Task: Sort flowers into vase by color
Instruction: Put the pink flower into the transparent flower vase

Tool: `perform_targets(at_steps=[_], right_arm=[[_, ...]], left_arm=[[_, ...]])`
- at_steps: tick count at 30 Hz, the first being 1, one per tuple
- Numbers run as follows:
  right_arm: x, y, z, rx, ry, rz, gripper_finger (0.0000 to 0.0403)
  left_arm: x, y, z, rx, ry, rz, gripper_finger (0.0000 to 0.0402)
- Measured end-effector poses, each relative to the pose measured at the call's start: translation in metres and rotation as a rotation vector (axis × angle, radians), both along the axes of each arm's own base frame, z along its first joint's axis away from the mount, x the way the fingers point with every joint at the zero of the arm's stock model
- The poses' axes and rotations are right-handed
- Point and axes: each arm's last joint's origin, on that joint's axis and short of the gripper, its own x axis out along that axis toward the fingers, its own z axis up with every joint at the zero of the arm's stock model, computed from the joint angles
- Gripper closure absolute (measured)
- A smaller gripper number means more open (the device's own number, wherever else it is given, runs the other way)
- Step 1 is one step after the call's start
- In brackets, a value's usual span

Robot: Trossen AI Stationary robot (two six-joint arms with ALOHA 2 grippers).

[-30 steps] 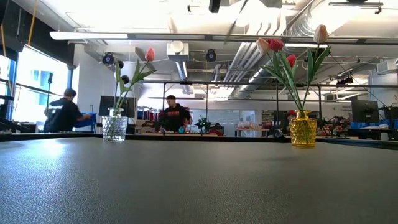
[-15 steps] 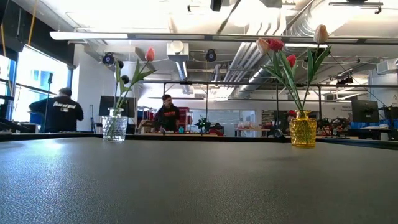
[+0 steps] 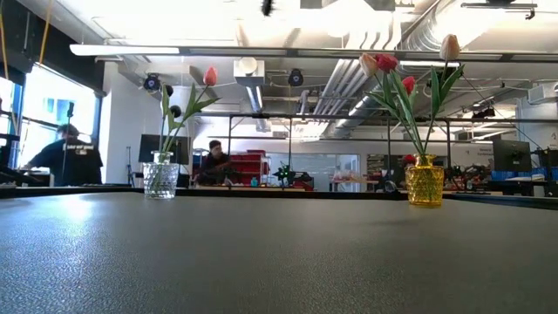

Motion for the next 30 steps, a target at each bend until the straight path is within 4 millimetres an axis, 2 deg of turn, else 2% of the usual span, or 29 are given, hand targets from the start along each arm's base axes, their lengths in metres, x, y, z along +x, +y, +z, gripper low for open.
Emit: perform_targets(at_steps=[5, 12, 15, 21, 26, 30], right_arm=[[-0.010, -0.003, 0.003, -0.006, -0.008, -0.071, 0.0148], [-0.011, -0.005, 0.003, -0.017, 0.006, -0.104, 0.0159], [-0.008, -0.006, 0.000, -0.009, 0.030, -0.157, 0.0168], [0.003, -0.010, -0.007, 0.008, 0.071, -0.195, 0.0188], [0.015, -0.009, -0.012, -0.002, 0.103, -0.181, 0.0212], [0.022, -0.009, -0.016, 0.003, 0.123, -0.182, 0.0231]], left_arm=[[-0.040, 0.030, 0.032, 0.088, 0.040, 0.141, 0.0401], [-0.106, 0.070, 0.028, 0.141, 0.024, 0.284, 0.0401], [-0.135, 0.084, 0.018, 0.155, -0.010, 0.342, 0.0401], [-0.183, 0.104, -0.010, 0.313, -0.009, 0.461, 0.0401], [-0.209, 0.126, -0.040, 0.313, -0.051, 0.605, 0.0401], [-0.222, 0.140, -0.059, 0.309, -0.108, 0.642, 0.0401]])
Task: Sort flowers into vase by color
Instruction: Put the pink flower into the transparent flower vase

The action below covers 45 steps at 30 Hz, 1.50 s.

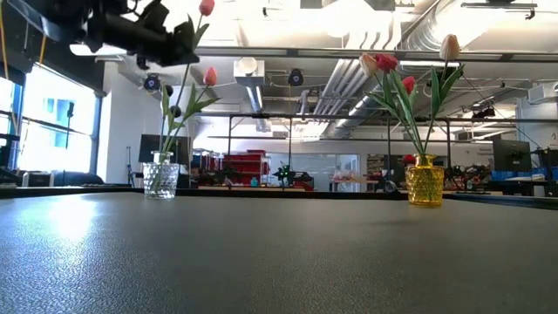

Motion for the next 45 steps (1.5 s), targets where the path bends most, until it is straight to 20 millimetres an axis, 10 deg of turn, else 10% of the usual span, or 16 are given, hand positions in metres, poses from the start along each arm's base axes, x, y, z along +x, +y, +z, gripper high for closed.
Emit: perform_targets(at_steps=[20, 45], right_arm=[[0.009, 0.000, -0.005, 0.010, 0.026, -0.048, 0.0261], [0.008, 0.000, -0.002, -0.002, -0.003, -0.053, 0.0261]], left_arm=[[-0.033, 0.029, -0.030, 0.024, 0.001, 0.068, 0.0401], [-0.051, 0.013, -0.093, -0.083, -0.092, 0.081, 0.0398]])
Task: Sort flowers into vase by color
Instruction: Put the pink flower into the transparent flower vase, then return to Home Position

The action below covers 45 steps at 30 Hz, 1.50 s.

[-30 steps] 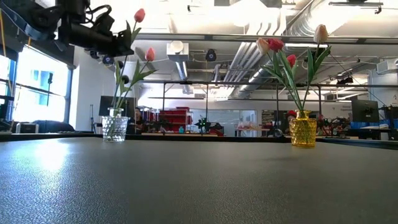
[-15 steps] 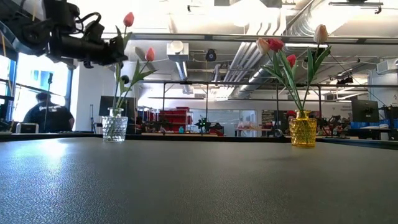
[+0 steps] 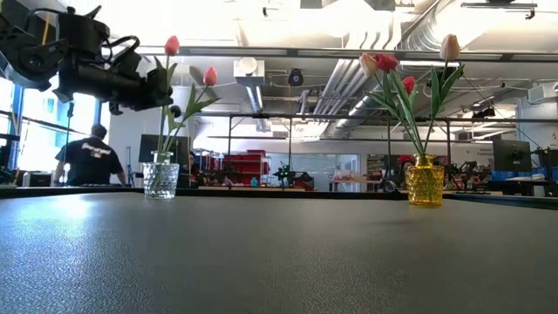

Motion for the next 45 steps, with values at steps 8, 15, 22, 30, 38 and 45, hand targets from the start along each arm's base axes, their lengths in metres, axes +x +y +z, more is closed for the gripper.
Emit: perform_targets(at_steps=[8, 15, 22, 30, 38, 45], right_arm=[[0.000, 0.000, 0.000, 0.021, -0.008, 0.003, 0.0261], [0.000, 0.000, -0.004, 0.095, -0.008, 0.008, 0.0261], [0.001, 0.000, -0.008, 0.106, 0.028, 0.021, 0.0261], [0.001, 0.001, -0.020, 0.073, 0.174, 0.065, 0.0261], [-0.002, 0.003, -0.043, 0.184, 0.377, 0.189, 0.0268], [-0.006, 0.009, -0.066, 0.166, 0.456, 0.250, 0.0362]], left_arm=[[0.000, 0.000, -0.002, -0.066, -0.061, 0.031, 0.0333], [0.001, -0.002, 0.001, -0.084, -0.089, -0.026, 0.0246], [0.006, -0.002, 0.022, -0.175, 0.106, -0.119, 0.0210], [0.007, -0.018, 0.065, -0.077, 0.198, -0.251, 0.0224], [0.027, -0.048, 0.098, -0.023, 0.258, -0.466, 0.0254], [0.049, -0.068, 0.102, 0.027, 0.203, -0.627, 0.0308]])
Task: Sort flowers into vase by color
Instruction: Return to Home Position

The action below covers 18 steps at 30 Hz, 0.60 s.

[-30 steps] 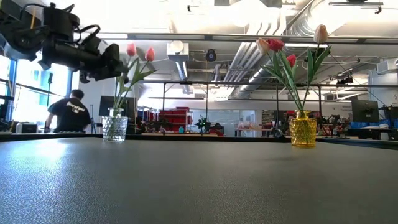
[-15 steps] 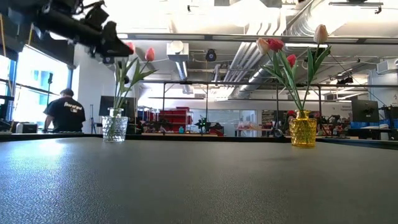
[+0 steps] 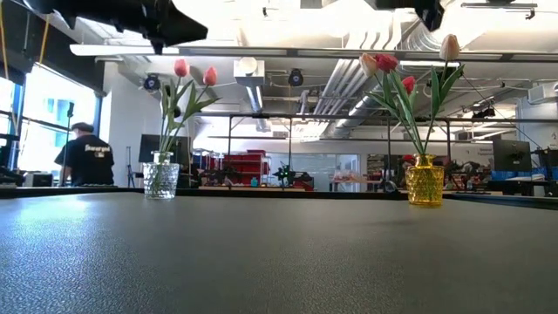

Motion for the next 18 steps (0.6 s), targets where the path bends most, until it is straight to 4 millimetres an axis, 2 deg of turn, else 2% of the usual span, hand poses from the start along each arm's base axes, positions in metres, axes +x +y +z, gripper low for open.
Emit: perform_targets(at_steps=[3, 7, 13, 18], right_arm=[[-0.009, -0.001, -0.011, -0.011, -0.025, 0.001, 0.0395], [-0.029, -0.007, -0.019, -0.017, -0.127, -0.030, 0.0387], [-0.062, -0.015, -0.035, -0.024, -0.189, -0.079, 0.0396], [-0.072, -0.016, -0.052, 0.043, -0.108, -0.107, 0.0399]], left_arm=[[0.005, -0.007, 0.002, -0.004, -0.033, -0.044, 0.0344], [0.006, -0.010, 0.006, 0.007, -0.064, -0.064, 0.0392], [0.002, -0.011, 0.003, -0.037, -0.039, -0.093, 0.0400], [0.008, -0.013, -0.009, -0.156, 0.004, -0.106, 0.0401]])
